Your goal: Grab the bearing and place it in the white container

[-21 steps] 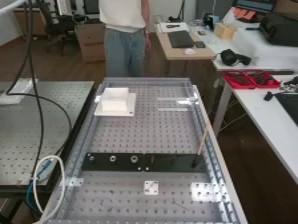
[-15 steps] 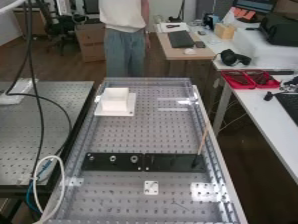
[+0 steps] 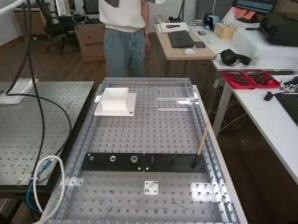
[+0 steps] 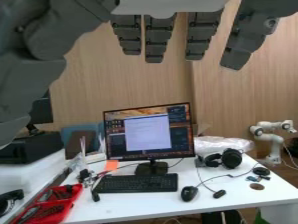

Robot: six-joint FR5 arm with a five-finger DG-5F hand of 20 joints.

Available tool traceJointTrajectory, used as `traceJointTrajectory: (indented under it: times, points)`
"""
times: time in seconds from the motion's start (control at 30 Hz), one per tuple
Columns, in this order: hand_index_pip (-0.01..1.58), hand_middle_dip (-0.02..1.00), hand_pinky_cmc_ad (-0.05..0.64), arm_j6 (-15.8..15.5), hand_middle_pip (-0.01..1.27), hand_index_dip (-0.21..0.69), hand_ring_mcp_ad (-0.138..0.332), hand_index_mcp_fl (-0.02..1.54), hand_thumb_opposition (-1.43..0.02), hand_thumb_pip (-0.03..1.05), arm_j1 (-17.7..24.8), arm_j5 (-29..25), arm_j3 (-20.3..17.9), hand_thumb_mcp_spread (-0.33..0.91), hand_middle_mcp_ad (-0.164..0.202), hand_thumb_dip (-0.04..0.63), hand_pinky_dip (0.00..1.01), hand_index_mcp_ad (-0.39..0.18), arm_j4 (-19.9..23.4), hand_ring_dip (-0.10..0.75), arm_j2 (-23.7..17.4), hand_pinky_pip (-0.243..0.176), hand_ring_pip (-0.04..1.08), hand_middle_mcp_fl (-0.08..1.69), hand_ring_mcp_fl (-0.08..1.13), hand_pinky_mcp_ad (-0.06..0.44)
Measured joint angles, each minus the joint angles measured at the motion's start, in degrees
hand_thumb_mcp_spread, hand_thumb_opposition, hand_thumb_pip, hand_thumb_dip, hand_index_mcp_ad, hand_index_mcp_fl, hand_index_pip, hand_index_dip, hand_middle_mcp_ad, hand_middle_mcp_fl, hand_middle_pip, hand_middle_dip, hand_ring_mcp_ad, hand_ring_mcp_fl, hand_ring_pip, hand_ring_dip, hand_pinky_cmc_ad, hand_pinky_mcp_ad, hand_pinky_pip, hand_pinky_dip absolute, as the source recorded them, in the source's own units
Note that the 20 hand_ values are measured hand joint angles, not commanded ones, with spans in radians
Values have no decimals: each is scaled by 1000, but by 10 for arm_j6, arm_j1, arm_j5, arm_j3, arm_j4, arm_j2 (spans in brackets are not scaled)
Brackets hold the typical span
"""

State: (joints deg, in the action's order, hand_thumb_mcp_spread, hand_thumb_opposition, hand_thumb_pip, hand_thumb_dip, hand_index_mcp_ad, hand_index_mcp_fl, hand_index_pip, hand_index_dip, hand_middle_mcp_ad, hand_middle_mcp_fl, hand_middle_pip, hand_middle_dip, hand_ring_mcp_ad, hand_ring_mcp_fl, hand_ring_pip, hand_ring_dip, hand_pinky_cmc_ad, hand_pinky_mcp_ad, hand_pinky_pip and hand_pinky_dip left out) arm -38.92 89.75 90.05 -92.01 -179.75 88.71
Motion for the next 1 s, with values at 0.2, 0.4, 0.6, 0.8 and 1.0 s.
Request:
traceJointTrajectory:
  times: [0.2, 0.4, 0.6, 0.8, 1.0]
  points:
    - [79, 124, 367, 2, 140, 19, 157, 9, -649, 304, 2, -6, -7, 230, -2, 7, 183, -42, 2, 44, -5, -75, 94, -3, -3, 295]
    - [84, 126, 377, 2, 140, 16, 169, 23, -661, 309, 4, -16, -20, 236, -2, 7, 188, -38, 7, 44, -12, -80, 93, 0, -3, 297]
    - [84, 126, 379, 4, 138, 21, 166, 23, -661, 309, 6, -27, -38, 236, 0, 3, 188, -40, 16, 44, -18, -80, 93, -3, -5, 295]
    - [84, 126, 379, 5, 138, 21, 169, 23, -661, 312, 8, -45, -68, 236, 5, 9, 195, -40, 39, 44, -21, -80, 93, -3, -2, 297]
    - [84, 126, 379, 11, 138, 21, 169, 23, -661, 312, 13, -66, -96, 234, 5, 9, 199, -40, 63, 44, -23, -80, 93, -3, -2, 297]
